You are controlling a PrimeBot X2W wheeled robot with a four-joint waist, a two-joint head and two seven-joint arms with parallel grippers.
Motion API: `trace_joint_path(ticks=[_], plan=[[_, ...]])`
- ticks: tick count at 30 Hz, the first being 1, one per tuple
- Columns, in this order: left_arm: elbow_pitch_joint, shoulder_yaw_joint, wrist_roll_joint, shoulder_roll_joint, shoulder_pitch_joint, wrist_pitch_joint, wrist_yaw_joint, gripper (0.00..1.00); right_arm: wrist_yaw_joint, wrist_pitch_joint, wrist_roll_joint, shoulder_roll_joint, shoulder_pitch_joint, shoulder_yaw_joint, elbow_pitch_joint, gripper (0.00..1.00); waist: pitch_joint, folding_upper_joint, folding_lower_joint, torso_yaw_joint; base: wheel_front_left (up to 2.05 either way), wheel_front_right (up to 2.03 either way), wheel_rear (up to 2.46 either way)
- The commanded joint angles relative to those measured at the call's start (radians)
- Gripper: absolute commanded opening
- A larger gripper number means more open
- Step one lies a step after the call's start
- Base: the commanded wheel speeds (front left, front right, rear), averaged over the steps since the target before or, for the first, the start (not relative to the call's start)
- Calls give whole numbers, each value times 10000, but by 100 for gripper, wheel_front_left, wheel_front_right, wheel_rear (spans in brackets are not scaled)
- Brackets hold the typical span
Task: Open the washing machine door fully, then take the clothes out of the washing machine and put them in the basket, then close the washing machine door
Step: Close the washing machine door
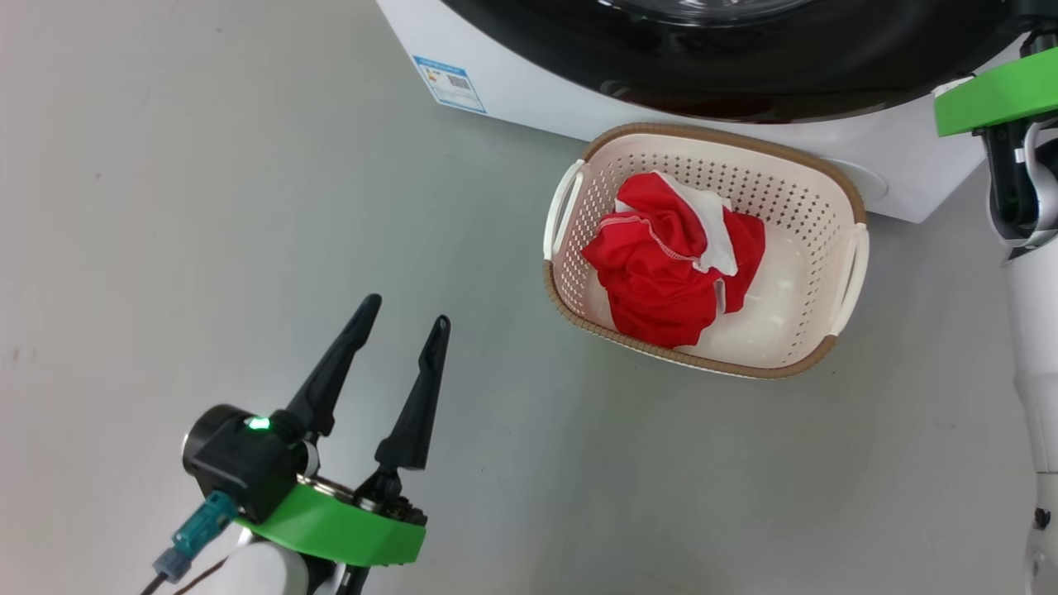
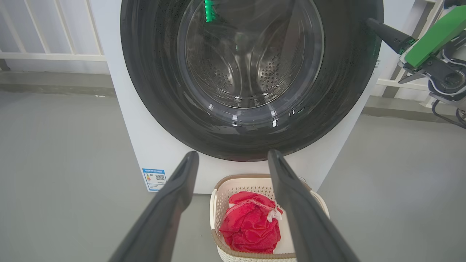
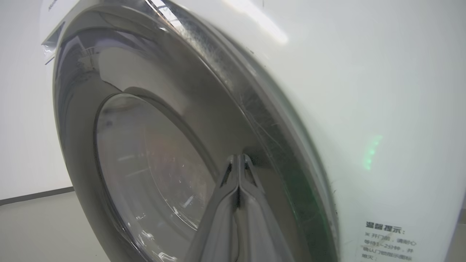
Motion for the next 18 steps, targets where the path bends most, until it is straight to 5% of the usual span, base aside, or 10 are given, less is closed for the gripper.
trace_joint_path(ticks=[1, 5, 7, 8, 9, 18], plan=[[-185, 363, -78, 296, -249, -120, -56, 100, -11, -49, 118, 216, -198, 134, -257, 0, -77, 0, 0, -100, 0, 0, 0], [-76, 433, -72, 341, -200, -120, -56, 100, -11, -49, 351, 423, 197, 386, -483, 1, -299, 0, 0, -322, 0, 0, 0], [102, 488, -184, 333, -172, -120, -56, 100, -11, -49, 478, 502, 477, 513, -687, 49, -407, 0, 0, -446, 0, 0, 0], [178, 571, -254, 315, -182, -120, -56, 100, -11, -49, 514, 532, 651, 582, -796, 94, -465, 0, 0, -515, 0, 0, 0], [263, 665, -316, 300, -195, -120, -56, 100, -11, -49, 532, 556, 838, 677, -871, 100, -529, 0, 0, -590, 0, 0, 0], [740, 741, -614, 458, -369, -120, -56, 100, -11, -49, 312, 596, 2199, 1019, -1427, 100, -1088, 0, 0, -1223, 0, 0, 0]])
